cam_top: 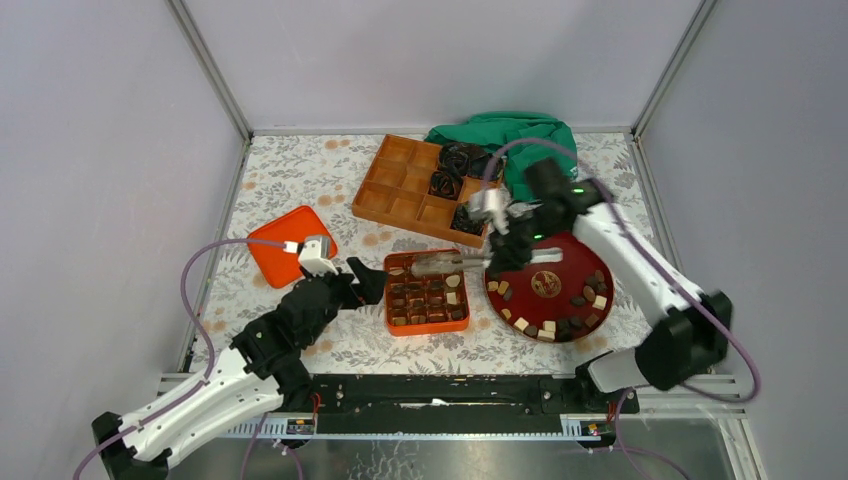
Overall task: Pack the chocolate
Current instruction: Adjust the packing box at the center of the board.
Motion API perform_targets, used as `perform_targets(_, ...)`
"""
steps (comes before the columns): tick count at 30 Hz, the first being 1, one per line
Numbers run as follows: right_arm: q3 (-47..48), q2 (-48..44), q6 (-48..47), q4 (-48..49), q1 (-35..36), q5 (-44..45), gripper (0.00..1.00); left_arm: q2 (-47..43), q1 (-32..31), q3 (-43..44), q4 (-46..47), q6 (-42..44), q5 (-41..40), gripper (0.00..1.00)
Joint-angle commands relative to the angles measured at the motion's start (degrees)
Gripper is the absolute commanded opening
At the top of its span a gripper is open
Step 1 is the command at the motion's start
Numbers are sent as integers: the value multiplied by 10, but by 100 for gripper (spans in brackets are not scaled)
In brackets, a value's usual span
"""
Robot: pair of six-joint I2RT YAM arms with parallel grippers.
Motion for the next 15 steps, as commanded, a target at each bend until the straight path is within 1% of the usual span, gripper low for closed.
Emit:
perform_targets(1,-57,-141,36,13,-160,-135,39,32,6,-8,73,-13,52,99)
perform_targets(5,-156,-266,164,144,-307,-156,37,83,11,13,58,-21,39,98)
perform_targets(7,-206,-314,232,219,-369,-157,37,122,17,35,36,-25,24,93)
perform_targets(9,-251,-347,280,280,-420,-170,36,170,25,59,9,-34,10,87)
perform_targets(12,-298,-375,329,341,-469,-196,36,253,32,100,-30,-33,0,78)
perform_targets(15,-308,-378,335,349,-485,-204,36,320,35,121,-34,-19,-7,64)
